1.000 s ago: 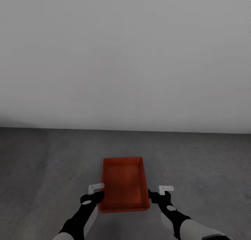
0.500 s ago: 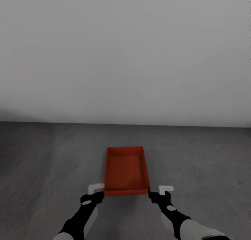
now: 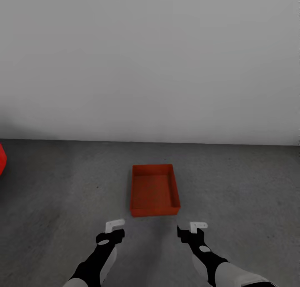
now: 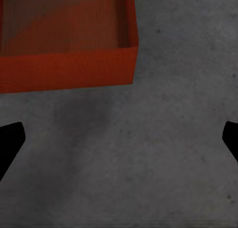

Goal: Move the two storage containers from the living room to the garage. In the garage, place one container on the floor and stack the other container on top of it (either order is fine).

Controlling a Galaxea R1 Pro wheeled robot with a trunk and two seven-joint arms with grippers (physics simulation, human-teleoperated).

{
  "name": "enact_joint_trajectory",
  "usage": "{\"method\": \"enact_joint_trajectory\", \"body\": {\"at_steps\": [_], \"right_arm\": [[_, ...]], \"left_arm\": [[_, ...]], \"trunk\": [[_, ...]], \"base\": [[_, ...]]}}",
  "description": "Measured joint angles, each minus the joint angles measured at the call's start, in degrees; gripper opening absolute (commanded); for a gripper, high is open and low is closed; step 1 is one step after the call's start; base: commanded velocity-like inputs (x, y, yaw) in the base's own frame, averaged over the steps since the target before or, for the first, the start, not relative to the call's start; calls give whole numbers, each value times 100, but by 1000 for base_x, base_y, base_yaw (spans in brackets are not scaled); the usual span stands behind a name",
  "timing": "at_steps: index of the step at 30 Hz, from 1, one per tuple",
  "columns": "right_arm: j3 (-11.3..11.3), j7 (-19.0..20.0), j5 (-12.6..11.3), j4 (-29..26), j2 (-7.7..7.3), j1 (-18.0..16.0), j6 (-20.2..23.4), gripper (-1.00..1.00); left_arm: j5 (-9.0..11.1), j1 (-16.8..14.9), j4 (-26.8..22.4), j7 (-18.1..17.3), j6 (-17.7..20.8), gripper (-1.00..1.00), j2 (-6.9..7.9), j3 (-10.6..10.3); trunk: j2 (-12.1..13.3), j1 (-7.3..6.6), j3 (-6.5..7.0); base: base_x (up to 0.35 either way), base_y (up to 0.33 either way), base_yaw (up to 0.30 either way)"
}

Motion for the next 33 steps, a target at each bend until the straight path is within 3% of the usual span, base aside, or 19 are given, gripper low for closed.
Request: {"method": "enact_joint_trajectory", "body": {"at_steps": [6, 17, 20, 23, 26, 28, 29, 33], "right_arm": [[0, -1, -20, 5, 6, 0, -1, 100], [0, -42, -12, 9, -6, 0, 5, 100], [2, -30, 1, 5, -62, 0, 57, 100], [1, -4, -12, 2, -293, -5, 86, 100], [-3, -7, -32, 34, -604, -3, 142, 100], [5, -2, -30, 99, -683, -2, 165, 100], [-12, -14, -32, 328, -805, 0, 186, 100], [7, -25, -22, 512, -912, -7, 211, 100]], "left_arm": [[0, -2, 10, -13, -14, 100, 13, 2], [-1, -6, 36, -67, -61, 100, 54, -4], [18, -7, 97, -71, -49, 100, 202, 3], [45, -7, 215, -75, -41, 100, 434, 32], [255, -7, 542, -74, -44, 100, 673, 104], [413, -8, 686, -72, -52, 100, 730, 129], [844, -6, 990, -77, -67, 100, 837, 164], [1219, -8, 1390, -86, -84, 100, 961, 172]], "trunk": [[0, -2, 0], [0, -4, 0], [0, -4, 0], [0, -4, 0], [0, -4, 0], [0, -4, 0], [0, -4, -1], [0, -4, 0]], "base": [[-205, 30, 0], [-20, 3, 0], [0, 0, 0], [0, 0, 0], [0, 0, 0], [0, 0, 0], [0, 0, 0], [0, 0, 0]]}}
